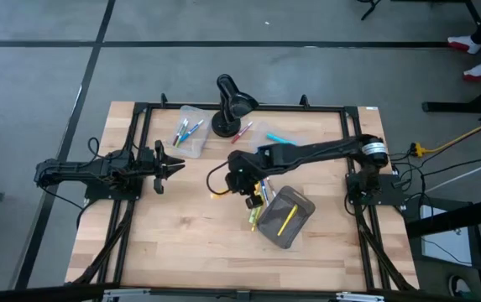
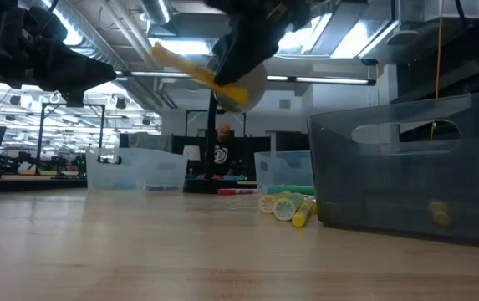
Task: Pick & Place Markers
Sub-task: Put the left yellow highlighter pen into the right transparent bin
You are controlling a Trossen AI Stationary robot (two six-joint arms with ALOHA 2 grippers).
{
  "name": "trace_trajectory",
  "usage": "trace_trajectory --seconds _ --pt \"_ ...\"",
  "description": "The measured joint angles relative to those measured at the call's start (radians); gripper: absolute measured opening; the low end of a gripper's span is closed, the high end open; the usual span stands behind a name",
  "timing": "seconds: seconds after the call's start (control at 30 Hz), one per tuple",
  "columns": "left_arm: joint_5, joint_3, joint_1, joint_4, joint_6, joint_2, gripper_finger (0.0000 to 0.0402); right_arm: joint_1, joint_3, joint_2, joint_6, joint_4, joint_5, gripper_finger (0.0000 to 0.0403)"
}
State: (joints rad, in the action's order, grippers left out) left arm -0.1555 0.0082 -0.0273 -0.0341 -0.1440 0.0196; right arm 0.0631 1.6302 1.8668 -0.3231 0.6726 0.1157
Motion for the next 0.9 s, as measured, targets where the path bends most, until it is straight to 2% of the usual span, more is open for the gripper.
trace_trajectory --seconds 0.57,0.9 --pt "0.000 0.000 0.000 0.000 0.000 0.000 0.0073 -0.041 0.000 -0.151 0.117 0.273 -0.222 0.0061" --pt "0.000 0.000 0.000 0.000 0.000 0.000 0.0072 -0.130 0.000 -0.216 0.167 0.390 -0.230 0.0061"
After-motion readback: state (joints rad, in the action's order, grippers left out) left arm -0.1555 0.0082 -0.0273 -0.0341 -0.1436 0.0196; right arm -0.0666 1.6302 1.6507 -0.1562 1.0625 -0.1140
